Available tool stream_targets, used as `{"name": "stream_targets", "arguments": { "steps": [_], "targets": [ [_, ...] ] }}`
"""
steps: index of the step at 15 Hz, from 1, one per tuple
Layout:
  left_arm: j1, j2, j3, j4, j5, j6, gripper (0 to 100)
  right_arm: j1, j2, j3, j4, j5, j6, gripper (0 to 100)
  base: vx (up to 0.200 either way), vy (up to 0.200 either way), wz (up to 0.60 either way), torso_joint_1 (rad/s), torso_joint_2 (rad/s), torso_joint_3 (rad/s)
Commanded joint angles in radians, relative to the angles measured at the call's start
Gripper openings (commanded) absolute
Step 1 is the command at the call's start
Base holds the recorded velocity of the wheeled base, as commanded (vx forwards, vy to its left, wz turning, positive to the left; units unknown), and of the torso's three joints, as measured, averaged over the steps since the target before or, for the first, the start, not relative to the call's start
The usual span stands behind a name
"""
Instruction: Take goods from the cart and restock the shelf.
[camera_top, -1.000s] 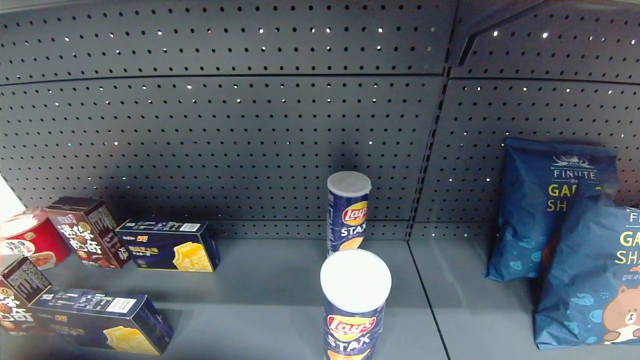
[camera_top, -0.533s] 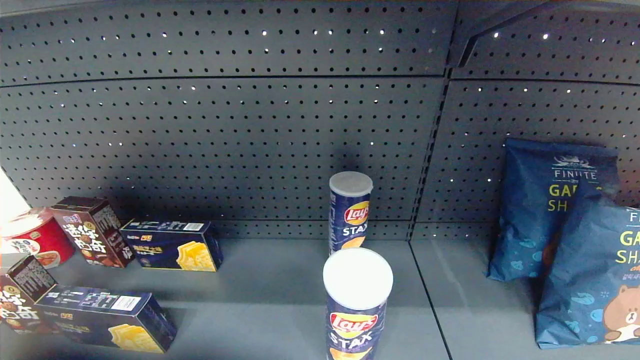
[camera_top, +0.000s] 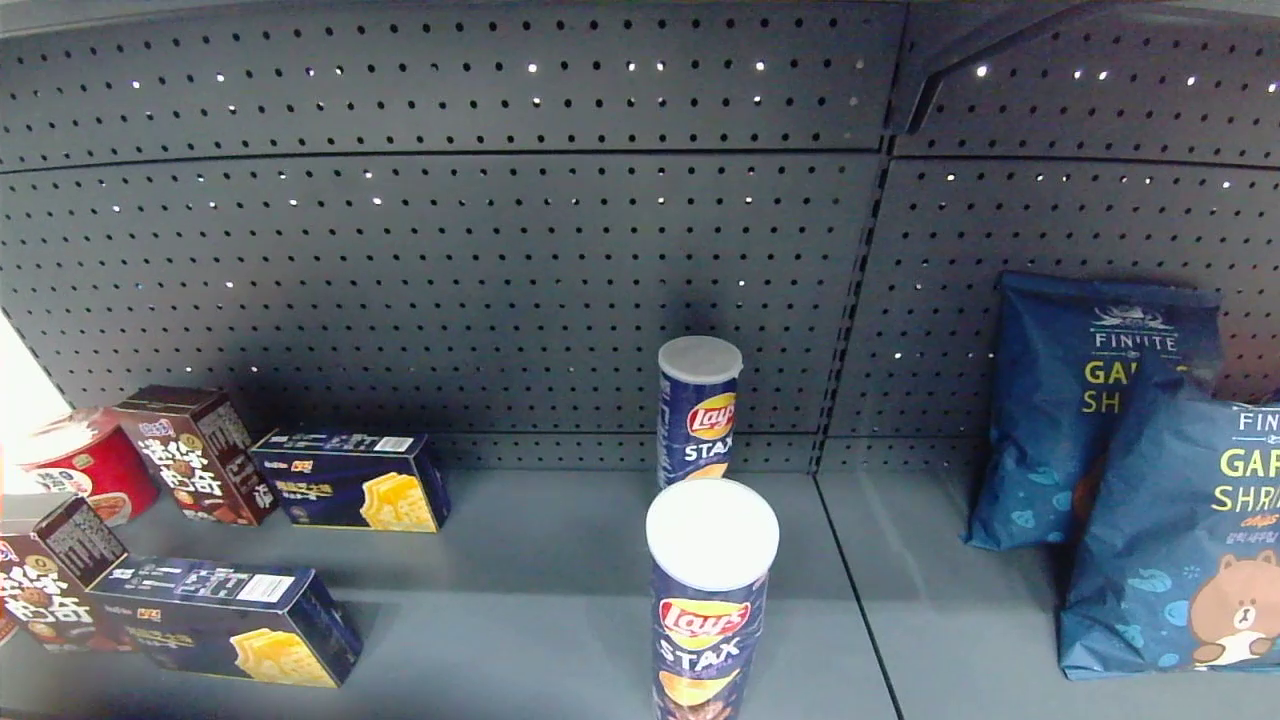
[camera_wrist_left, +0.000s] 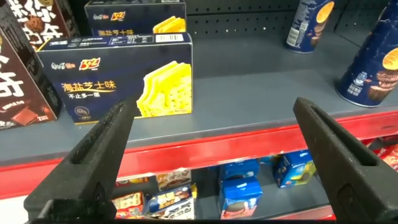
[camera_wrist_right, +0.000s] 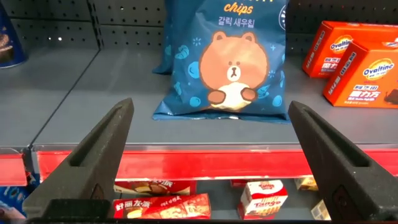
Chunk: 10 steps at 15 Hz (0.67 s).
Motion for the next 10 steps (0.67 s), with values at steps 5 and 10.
{"name": "stream_targets", "arguments": {
  "steps": [5,10],
  "targets": [
    [0.0,0.0,0.0,0.0,0.001,0.0,100,0.0,0.001,0.0,-0.001,-0.003,0.0,100,0.0,0.0,0.0,0.0,0.0,0.0],
    [0.0,0.0,0.0,0.0,0.001,-0.001,100,0.0,0.0,0.0,-0.001,-0.003,-0.008,100,0.0,0.0,0.0,0.0,0.0,0.0]
  ]
}}
